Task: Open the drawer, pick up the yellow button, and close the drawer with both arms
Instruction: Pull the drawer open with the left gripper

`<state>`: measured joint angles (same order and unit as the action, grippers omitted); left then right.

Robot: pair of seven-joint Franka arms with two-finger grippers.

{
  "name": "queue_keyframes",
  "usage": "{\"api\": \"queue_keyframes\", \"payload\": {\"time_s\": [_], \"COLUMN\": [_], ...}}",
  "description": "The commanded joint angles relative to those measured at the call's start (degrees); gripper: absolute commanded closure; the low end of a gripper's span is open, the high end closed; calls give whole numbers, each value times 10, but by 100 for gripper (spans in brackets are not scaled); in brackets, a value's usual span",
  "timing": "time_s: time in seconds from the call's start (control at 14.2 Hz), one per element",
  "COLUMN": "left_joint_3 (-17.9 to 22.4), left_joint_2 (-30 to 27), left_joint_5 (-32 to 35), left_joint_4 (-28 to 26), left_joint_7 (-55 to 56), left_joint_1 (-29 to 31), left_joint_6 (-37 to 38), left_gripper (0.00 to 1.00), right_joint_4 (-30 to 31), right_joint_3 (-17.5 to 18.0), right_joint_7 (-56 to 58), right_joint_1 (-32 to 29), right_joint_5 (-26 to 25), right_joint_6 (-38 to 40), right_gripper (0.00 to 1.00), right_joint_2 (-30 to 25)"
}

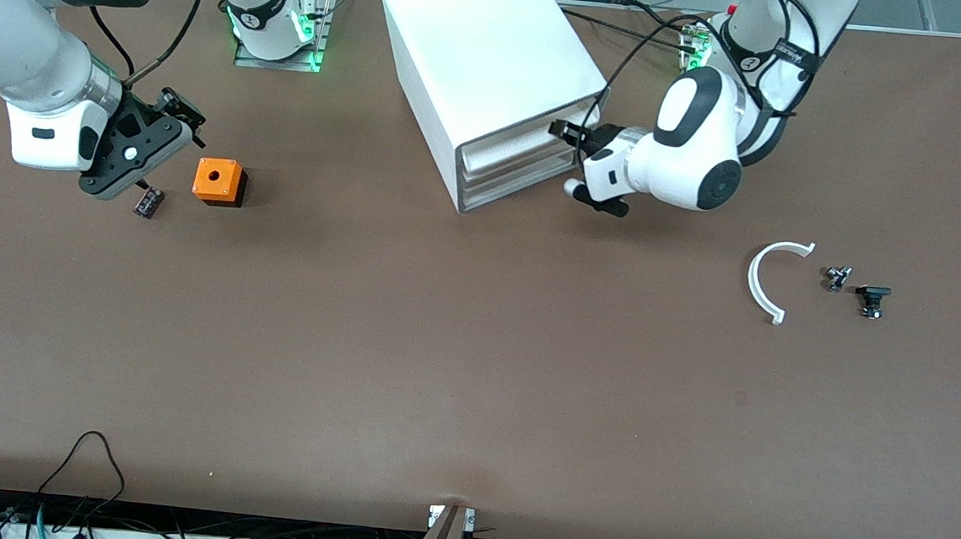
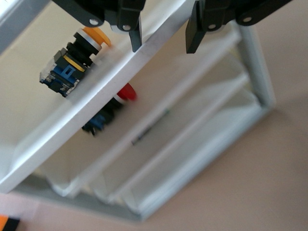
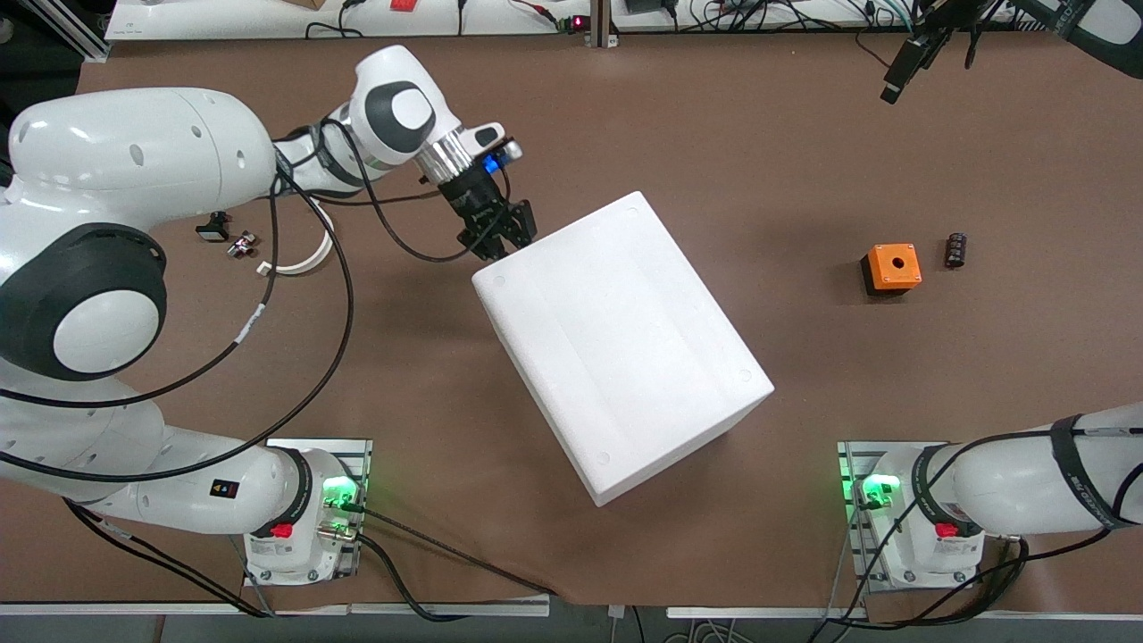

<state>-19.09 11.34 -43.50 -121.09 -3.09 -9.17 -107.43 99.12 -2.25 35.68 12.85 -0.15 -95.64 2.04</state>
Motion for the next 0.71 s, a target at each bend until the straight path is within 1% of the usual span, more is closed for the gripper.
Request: {"api": "queue_keyframes", "payload": {"time_s": [0.0, 0.21, 0.35, 0.42, 0.49, 0.56, 0.64], "left_joint_3": [39, 60, 77, 83, 87, 92, 99], "left_joint_2": [4, 4, 7, 7, 7, 7, 6], "left_joint_5": [52, 54, 56, 56, 56, 55, 55], "left_joint_4": [3, 29, 44, 45, 46, 47, 47], "left_joint_7": [-9, -6, -7, -9, -11, -18, -23], "left_joint_1": [5, 5, 5, 5, 5, 6, 6], "left_joint_6": [-30, -30, -33, -38, -40, -41, -41], "left_gripper": [100, 100, 100, 100, 97, 89, 77], "right_joint_4": [-18, -19, -20, -20, -22, -29, -44], "right_joint_3": [-2, 16, 36, 53, 71, 88, 102], "right_joint_7": [37, 48, 78, 94, 98, 98, 98], "right_joint_1": [4, 8, 9, 8, 9, 8, 9], "right_joint_5": [9, 8, 8, 9, 9, 10, 10], "right_joint_6": [3, 3, -9, -20, -24, -30, -31], "right_gripper": [0, 0, 0, 0, 0, 0, 0], "right_joint_2": [13, 16, 16, 16, 17, 25, 39]}}
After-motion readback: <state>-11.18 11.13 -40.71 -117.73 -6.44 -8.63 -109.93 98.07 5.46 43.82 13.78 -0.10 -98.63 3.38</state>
